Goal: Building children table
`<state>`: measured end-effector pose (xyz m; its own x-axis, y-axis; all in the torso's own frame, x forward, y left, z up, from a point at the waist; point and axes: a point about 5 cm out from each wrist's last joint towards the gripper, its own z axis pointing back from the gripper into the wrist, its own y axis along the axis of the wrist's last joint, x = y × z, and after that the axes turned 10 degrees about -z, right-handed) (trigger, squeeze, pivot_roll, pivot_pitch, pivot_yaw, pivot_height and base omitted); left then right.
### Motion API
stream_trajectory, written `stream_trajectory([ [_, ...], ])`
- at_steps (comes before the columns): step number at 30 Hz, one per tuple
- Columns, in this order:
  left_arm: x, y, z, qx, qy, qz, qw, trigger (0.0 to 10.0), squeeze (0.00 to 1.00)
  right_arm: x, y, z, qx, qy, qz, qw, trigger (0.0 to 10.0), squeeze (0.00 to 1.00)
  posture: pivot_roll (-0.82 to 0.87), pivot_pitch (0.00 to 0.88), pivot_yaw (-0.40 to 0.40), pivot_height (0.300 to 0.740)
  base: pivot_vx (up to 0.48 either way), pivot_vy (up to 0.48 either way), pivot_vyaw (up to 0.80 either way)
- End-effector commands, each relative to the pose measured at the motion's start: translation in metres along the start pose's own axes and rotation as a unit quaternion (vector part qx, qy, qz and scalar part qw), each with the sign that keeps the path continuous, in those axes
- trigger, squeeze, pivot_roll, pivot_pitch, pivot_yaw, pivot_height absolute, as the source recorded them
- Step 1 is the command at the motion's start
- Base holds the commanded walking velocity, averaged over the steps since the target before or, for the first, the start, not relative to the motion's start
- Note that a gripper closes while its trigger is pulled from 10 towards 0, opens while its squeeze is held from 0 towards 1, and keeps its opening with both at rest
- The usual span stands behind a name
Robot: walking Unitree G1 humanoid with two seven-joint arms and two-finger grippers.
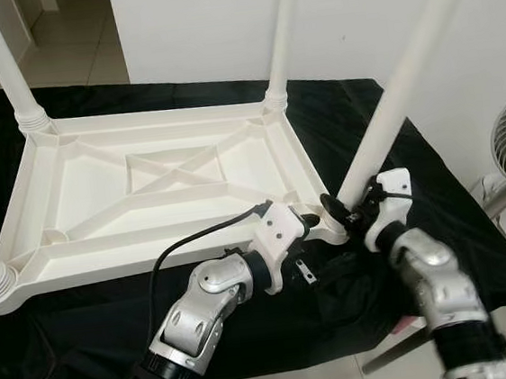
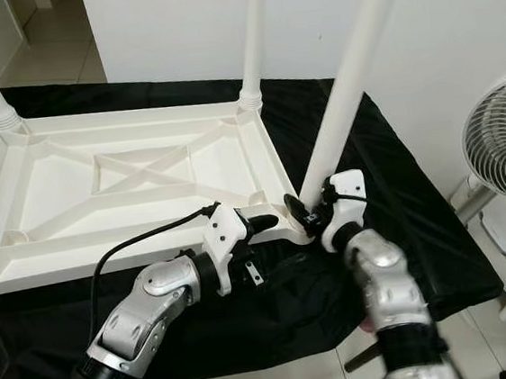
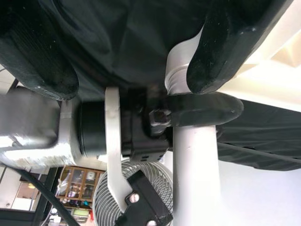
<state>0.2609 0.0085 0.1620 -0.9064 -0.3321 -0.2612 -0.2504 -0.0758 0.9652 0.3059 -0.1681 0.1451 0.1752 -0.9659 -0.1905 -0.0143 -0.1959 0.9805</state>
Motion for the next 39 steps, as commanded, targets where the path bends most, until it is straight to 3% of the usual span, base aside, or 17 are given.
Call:
stream_trajectory([
  [1, 0.005, 0.002, -0.003, 0.007, -0.01, 0.001, 1.0, 10.0, 0.0, 0.011, -0.009, 0.009, -0.009, -0.092, -0.007, 0.996, 10.0, 0.0, 0.0, 0.105, -0.094, 0.74, 0.0, 0.0, 0.0],
  [6, 0.004, 0.002, -0.003, 0.008, -0.007, 0.002, 1.0, 10.0, 0.0, -0.005, -0.015, 0.012, 0.009, -0.161, -0.018, 0.987, 10.0, 0.0, 0.01, 0.104, -0.1, 0.74, 0.0, 0.0, 0.0],
  [9, 0.004, 0.002, -0.003, 0.008, -0.006, 0.002, 1.0, 10.0, 0.0, -0.008, -0.015, 0.012, 0.011, -0.173, -0.018, 0.985, 10.0, 0.0, 0.01, 0.102, -0.102, 0.74, 0.0, 0.0, 0.0],
  [13, 0.004, 0.002, -0.004, 0.009, -0.005, 0.002, 1.0, 10.0, 0.0, -0.023, -0.014, 0.008, 0.014, -0.151, -0.037, 0.988, 10.0, 0.0, 0.01, 0.102, -0.102, 0.74, 0.0, 0.0, 0.0],
  [17, 0.004, 0.002, -0.004, 0.008, -0.005, 0.002, 1.0, 10.0, 0.0, -0.025, -0.014, 0.009, 0.012, -0.144, -0.043, 0.989, 10.0, 0.02, 0.01, 0.102, -0.102, 0.74, 0.0, 0.0, 0.0],
  [18, 0.004, 0.002, -0.003, 0.008, -0.004, 0.002, 1.0, 10.0, 0.0, -0.026, -0.013, 0.01, 0.012, -0.147, -0.048, 0.988, 10.0, 1.0, 0.01, 0.102, -0.102, 0.74, 0.0, 0.0, 0.0],
  [21, 0.004, 0.002, -0.004, 0.008, -0.003, 0.002, 1.0, 10.0, 0.0, -0.026, -0.009, 0.012, 0.018, -0.142, -0.051, 0.988, 10.0, 1.0, 0.01, 0.104, -0.106, 0.74, 0.0, 0.0, 0.0],
  [23, 0.004, 0.002, -0.003, 0.009, -0.002, 0.003, 1.0, 10.0, 0.0, -0.026, -0.005, 0.012, 0.019, -0.093, -0.065, 0.993, 10.0, 1.0, 0.01, 0.104, -0.106, 0.74, 0.0, 0.0, 0.0],
  [24, 0.004, 0.002, -0.003, 0.009, -0.002, 0.003, 1.0, 10.0, 0.0, -0.026, -0.005, 0.012, 0.019, -0.093, -0.065, 0.993, 10.0, 1.0, 0.01, 0.104, -0.106, 0.74, 0.0, 0.0, 0.0],
  [26, 0.004, 0.002, -0.003, 0.008, -0.002, 0.002, 1.0, 10.0, 0.0, -0.023, -0.001, 0.015, 0.012, -0.033, -0.052, 0.998, 10.0, 1.0, 0.01, 0.103, -0.104, 0.74, 0.0, 0.0, 0.0],
  [27, 0.004, 0.002, -0.002, 0.008, -0.002, 0.002, 1.0, 10.0, 0.0, -0.018, 0.0, 0.016, 0.007, -0.009, -0.043, 0.999, 10.0, 0.34, 0.01, 0.103, -0.104, 0.74, 0.0, 0.0, 0.0],
  [28, 0.004, 0.002, -0.002, 0.008, -0.002, 0.002, 1.0, 10.0, 0.0, -0.018, 0.0, 0.016, 0.007, -0.009, -0.043, 0.999, 10.0, 0.34, 0.01, 0.103, -0.104, 0.74, 0.0, 0.0, 0.0],
  [29, 0.004, 0.002, -0.002, 0.008, -0.002, 0.002, 1.0, 10.0, 0.0, -0.014, 0.002, 0.018, 0.003, 0.005, -0.037, 0.999, 10.0, 0.0, 0.01, 0.103, -0.104, 0.74, 0.0, 0.0, 0.0],
  [35, 0.004, 0.001, -0.001, 0.005, -0.007, 0.001, 1.0, 10.0, 0.0, 0.011, 0.007, 0.022, -0.027, 0.118, 0.025, 0.992, 10.0, 0.0, 0.01, 0.101, -0.096, 0.74, 0.0, 0.0, 0.0],
  [39, 0.004, 0.001, -0.001, 0.003, -0.01, 0.0, 1.0, 10.0, 0.0, 0.019, 0.007, 0.018, -0.039, 0.159, 0.042, 0.986, 10.0, 0.0, 0.01, 0.097, -0.091, 0.74, 0.0, 0.0, 0.0],
])
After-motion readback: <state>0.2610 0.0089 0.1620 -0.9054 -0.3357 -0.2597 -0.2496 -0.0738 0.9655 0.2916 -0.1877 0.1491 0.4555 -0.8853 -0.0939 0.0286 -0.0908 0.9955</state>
